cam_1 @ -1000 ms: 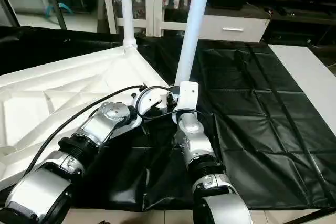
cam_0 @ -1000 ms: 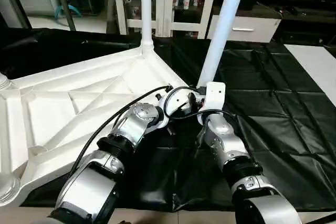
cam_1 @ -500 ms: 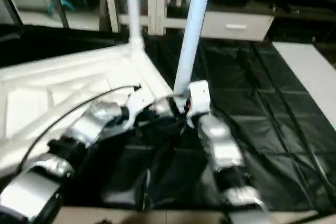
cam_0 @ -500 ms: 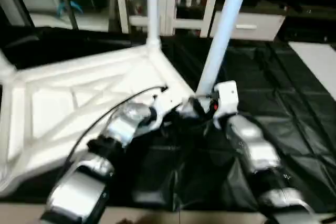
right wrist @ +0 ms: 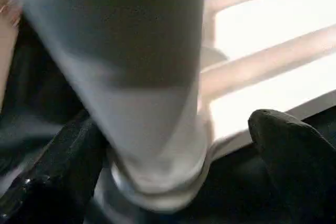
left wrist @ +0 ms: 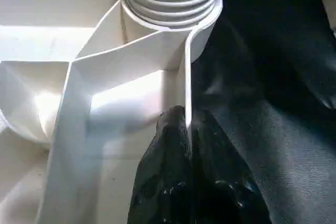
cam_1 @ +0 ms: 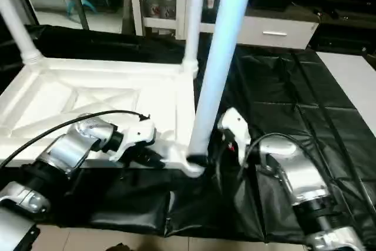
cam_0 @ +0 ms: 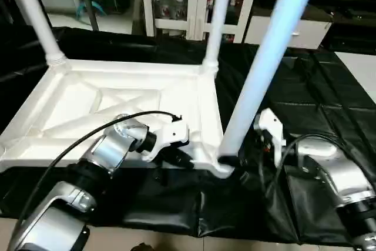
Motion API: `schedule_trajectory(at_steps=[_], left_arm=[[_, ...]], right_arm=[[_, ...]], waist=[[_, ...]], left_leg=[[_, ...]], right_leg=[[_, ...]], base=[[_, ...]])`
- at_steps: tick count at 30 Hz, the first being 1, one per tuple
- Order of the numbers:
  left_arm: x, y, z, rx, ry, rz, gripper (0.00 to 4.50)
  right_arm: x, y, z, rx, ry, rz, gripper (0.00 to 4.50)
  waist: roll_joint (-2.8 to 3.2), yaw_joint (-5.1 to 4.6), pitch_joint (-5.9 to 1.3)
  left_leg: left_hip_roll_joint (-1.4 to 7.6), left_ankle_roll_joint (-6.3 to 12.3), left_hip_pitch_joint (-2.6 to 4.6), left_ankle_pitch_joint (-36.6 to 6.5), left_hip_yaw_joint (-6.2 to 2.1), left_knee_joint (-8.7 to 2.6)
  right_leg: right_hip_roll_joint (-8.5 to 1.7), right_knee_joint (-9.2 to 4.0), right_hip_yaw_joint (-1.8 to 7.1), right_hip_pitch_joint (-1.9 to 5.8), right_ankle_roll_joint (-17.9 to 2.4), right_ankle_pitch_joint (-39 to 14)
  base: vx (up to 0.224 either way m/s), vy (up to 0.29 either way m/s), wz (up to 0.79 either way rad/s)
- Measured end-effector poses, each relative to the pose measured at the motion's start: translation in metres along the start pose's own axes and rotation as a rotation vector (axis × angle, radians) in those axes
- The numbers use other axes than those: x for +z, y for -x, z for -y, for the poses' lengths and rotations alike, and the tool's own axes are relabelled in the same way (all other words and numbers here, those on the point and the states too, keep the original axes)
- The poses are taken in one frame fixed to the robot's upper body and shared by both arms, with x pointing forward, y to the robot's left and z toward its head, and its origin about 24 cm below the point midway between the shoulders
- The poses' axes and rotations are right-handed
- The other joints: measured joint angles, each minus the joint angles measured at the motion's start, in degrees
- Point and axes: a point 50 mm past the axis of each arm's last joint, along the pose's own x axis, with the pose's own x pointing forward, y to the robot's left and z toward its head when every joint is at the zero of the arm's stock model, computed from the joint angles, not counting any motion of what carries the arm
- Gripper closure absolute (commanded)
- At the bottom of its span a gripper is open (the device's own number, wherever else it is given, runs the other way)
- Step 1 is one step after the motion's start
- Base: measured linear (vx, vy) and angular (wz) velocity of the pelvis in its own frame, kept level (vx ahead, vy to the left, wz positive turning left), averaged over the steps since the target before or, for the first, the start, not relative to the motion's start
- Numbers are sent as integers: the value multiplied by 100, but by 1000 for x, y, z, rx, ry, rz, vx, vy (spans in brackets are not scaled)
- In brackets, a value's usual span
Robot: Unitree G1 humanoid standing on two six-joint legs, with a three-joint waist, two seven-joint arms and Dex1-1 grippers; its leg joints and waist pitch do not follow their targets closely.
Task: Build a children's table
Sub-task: Rotate leg to tighten
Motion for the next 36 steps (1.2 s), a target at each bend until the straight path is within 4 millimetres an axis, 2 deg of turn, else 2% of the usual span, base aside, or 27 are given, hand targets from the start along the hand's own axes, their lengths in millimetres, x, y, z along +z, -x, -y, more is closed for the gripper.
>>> schedule_trajectory(at_steps=[4, 9, 11, 15, 16, 24, 26, 28, 36], left_arm=[[0, 0, 0, 0, 0, 0, 450], [1, 0, 1, 1, 5, -3, 450], [1, 0, 1, 1, 5, -3, 450], [1, 0, 1, 1, 5, -4, 450], [1, 0, 1, 1, 6, -4, 450], [1, 1, 2, 2, 9, -9, 450], [1, 1, 2, 3, 10, -9, 450], [1, 1, 2, 3, 11, -10, 450], [0, 0, 3, 9, 12, -7, 450]], right_arm=[[-6, -4, -2, 30, 0, -44, 3], [-2, -9, -2, 51, 11, -44, 3], [1, -12, -1, 55, 18, -31, 32], [2, -14, 0, 60, 17, -17, 51], [2, -14, -1, 63, 17, -15, 76], [1, -16, -2, 90, 16, -9, 148], [1, -16, -2, 91, 19, -9, 148], [1, -16, -2, 92, 21, -9, 172], [-1, -19, -2, 79, 29, -3, 183]], waist=[[-1, 2, -1], [-1, -4, -1], [-1, 0, -1], [-1, 0, -1], [-1, -1, -1], [-1, -11, -1], [-1, -15, -1], [-2, -21, -1], [-18, -48, -12]], left_leg=[[0, 0, -3, 0, 0, 1], [0, 2, -5, 0, 0, 3], [0, 2, -5, 0, 0, 3], [0, 3, -6, -1, 0, 6], [1, 3, -5, -1, 0, 6], [2, 3, -6, -2, -1, 13], [3, 3, -6, -2, -1, 14], [3, 3, -6, -2, -1, 16], [4, 5, -3, -2, -1, 18]], right_leg=[[0, 1, 0, -3, 0, 0], [0, 2, -1, -4, 0, 0], [0, 3, -2, -4, 0, 0], [0, 3, -1, -4, 0, 0], [0, 6, -2, -4, 0, 0], [0, 9, -2, -4, 0, 0], [0, 11, -2, -4, 0, 0], [0, 11, -2, -4, 0, 0], [0, 14, -2, -1, 0, 0]], base=[[0, 0, 0], [0, 0, 0], [0, 0, 0], [0, 0, 0], [0, 0, 0], [0, 0, 0], [0, 0, 0], [0, 0, 0], [0, 0, 0]])
